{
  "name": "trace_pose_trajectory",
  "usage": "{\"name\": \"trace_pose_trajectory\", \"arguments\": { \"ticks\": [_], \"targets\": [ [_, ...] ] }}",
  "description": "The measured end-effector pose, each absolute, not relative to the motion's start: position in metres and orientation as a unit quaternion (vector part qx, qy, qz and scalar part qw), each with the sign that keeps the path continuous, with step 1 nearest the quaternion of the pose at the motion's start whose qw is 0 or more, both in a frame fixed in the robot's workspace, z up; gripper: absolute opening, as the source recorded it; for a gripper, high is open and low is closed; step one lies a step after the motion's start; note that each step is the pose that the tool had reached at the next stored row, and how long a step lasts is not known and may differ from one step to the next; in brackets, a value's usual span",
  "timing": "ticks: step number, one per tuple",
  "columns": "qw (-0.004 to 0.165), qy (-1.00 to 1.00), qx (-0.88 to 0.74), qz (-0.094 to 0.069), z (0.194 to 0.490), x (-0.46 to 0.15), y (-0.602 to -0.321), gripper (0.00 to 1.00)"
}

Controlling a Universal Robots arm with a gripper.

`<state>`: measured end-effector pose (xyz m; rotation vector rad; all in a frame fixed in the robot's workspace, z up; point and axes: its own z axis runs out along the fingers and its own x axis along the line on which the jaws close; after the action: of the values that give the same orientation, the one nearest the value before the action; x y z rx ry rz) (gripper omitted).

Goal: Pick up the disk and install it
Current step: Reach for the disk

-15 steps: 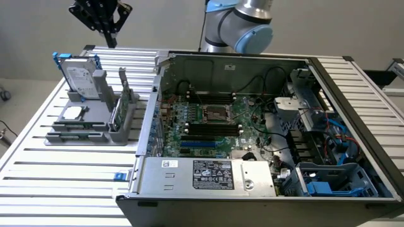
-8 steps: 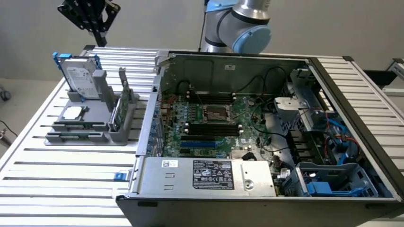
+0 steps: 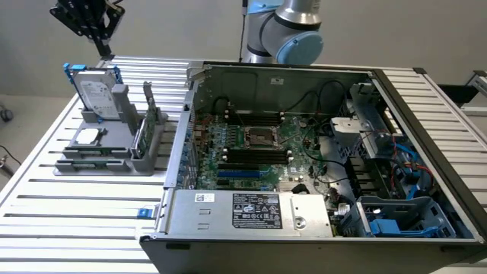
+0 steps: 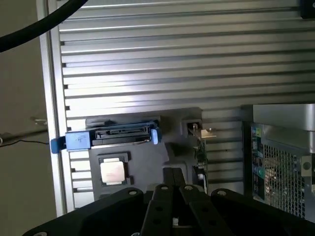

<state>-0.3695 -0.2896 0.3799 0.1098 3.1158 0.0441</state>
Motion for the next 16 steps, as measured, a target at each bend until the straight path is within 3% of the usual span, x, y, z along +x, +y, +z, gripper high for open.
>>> {"name": "trace_pose_trajectory", "arguments": {
  "ticks": [16],
  "targets": [
    [-0.001, 0.999, 0.035, 0.013, 0.37, -0.442, -0.274, 0.11]
  ]
}}
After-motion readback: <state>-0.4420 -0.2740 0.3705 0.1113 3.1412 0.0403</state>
